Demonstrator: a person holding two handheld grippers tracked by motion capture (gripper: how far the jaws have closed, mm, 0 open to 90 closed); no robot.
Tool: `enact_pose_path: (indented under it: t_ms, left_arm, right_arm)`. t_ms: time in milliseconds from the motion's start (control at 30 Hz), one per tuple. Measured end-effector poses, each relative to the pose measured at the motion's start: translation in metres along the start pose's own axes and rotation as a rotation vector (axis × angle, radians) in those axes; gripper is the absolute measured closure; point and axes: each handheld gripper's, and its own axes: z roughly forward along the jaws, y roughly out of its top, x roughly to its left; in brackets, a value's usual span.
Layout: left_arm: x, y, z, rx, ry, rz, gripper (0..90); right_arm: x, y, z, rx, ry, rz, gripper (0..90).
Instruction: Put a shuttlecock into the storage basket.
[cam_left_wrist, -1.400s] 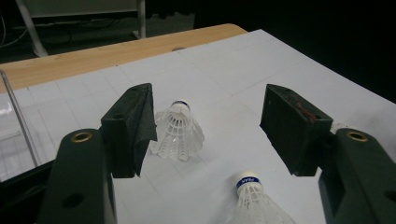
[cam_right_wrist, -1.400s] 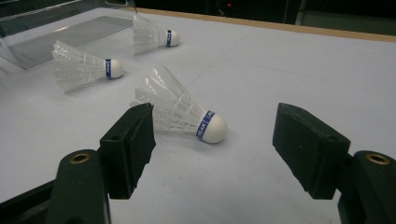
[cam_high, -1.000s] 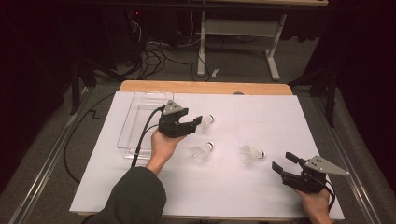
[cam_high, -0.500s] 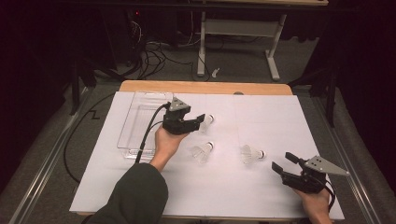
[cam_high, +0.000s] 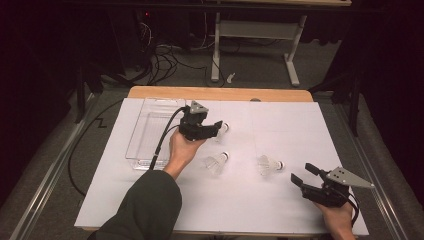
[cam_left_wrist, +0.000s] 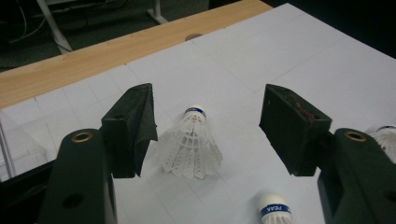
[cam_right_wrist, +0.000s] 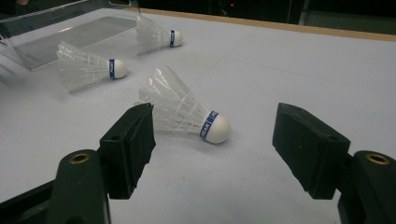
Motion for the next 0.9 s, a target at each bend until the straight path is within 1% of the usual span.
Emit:
enact_pose_path:
  t_ms: [100,367,500,567,700,800,900]
  left_arm:
    - [-0.001,0.001,0.002,0.033,0.023,0.011,39.9]
    - [-0.001,0.007,0.007,0.116,0.021,-0.002,41.6]
    - [-0.001,0.010,0.008,0.152,0.036,0.003,42.4]
    - [0.000,0.012,0.009,0.171,0.028,-0.005,43.0]
    - [0.000,0.016,0.011,0.207,0.027,-0.010,43.0]
    - [0.001,0.017,0.013,0.249,0.025,-0.026,43.8]
    - [0.003,0.018,0.016,0.287,0.025,-0.036,46.6]
  right_arm:
    - [0.000,0.000,0.000,0.001,-0.001,-0.002,30.2]
    - [0.000,0.000,0.000,0.001,-0.004,-0.010,30.5]
    - [0.000,0.000,0.000,0.001,-0.003,-0.010,30.5]
    - [0.000,0.000,0.000,0.001,-0.003,-0.011,30.5]
    - [0.001,0.000,-0.001,-0.001,-0.005,-0.013,30.8]
    - [0.001,0.000,-0.002,-0.007,-0.011,-0.010,31.1]
    - [0.001,0.000,-0.002,-0.007,-0.012,-0.011,31.3]
